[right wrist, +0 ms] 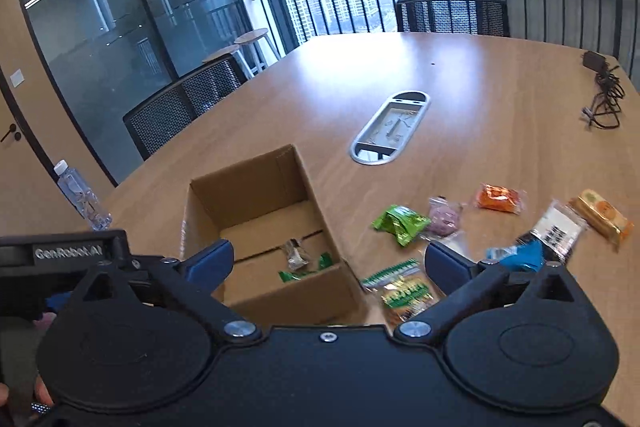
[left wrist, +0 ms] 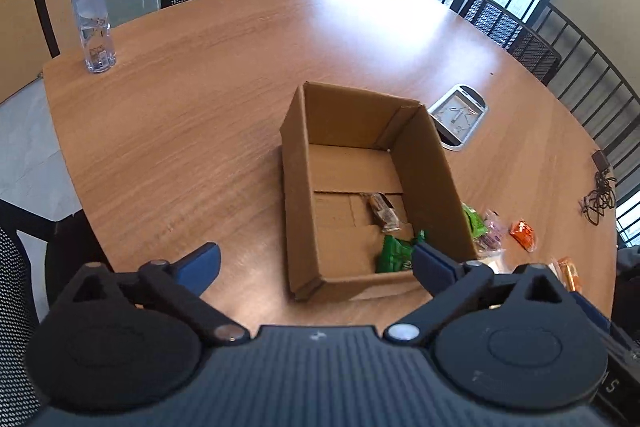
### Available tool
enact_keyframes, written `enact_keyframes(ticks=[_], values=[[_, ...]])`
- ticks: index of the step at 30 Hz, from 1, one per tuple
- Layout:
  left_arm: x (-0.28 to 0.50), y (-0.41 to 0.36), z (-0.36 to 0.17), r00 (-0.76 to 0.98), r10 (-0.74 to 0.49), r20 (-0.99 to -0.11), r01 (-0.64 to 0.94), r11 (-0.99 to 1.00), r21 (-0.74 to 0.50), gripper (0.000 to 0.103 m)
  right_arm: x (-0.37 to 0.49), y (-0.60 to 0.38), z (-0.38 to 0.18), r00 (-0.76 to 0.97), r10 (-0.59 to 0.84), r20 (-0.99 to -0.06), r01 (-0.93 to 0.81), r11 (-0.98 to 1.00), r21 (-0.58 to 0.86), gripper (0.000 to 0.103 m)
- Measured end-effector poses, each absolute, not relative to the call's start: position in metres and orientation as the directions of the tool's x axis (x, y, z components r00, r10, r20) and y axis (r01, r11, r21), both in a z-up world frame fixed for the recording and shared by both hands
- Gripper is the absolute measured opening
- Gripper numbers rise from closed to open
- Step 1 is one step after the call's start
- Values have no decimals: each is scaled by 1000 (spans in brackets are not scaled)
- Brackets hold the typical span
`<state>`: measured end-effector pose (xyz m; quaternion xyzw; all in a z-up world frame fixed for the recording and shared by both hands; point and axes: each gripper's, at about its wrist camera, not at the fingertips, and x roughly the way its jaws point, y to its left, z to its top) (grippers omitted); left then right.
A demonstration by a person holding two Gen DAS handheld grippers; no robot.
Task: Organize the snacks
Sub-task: 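Move the left gripper to the red wrapped candy and close on it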
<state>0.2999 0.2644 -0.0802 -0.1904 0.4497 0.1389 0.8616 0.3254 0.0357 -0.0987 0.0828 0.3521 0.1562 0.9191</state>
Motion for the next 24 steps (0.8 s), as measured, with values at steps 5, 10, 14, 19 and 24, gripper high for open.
enact_keyframes(ticks=[5,10,14,19,24], values=[[294,249,-79,576,42,-816,-392,890,-231,103,315,10,-103,715,294,-635,-184,954,235,103],[290,230,-82,587,14,-809,-357,902,-243,103,309,-16,-112,702,268,-659,-146,961,235,103],[290,212,-86,586,-7,-810,-326,913,-244,103,301,-34,-120,707,228,-669,-118,971,206,103],[292,195,-94,568,-39,-822,-304,918,-253,103,293,-51,-130,700,203,-685,-101,977,187,102],[296,177,-108,530,-72,-845,-294,919,-263,103,291,-64,-141,687,181,-704,-89,982,166,95]])
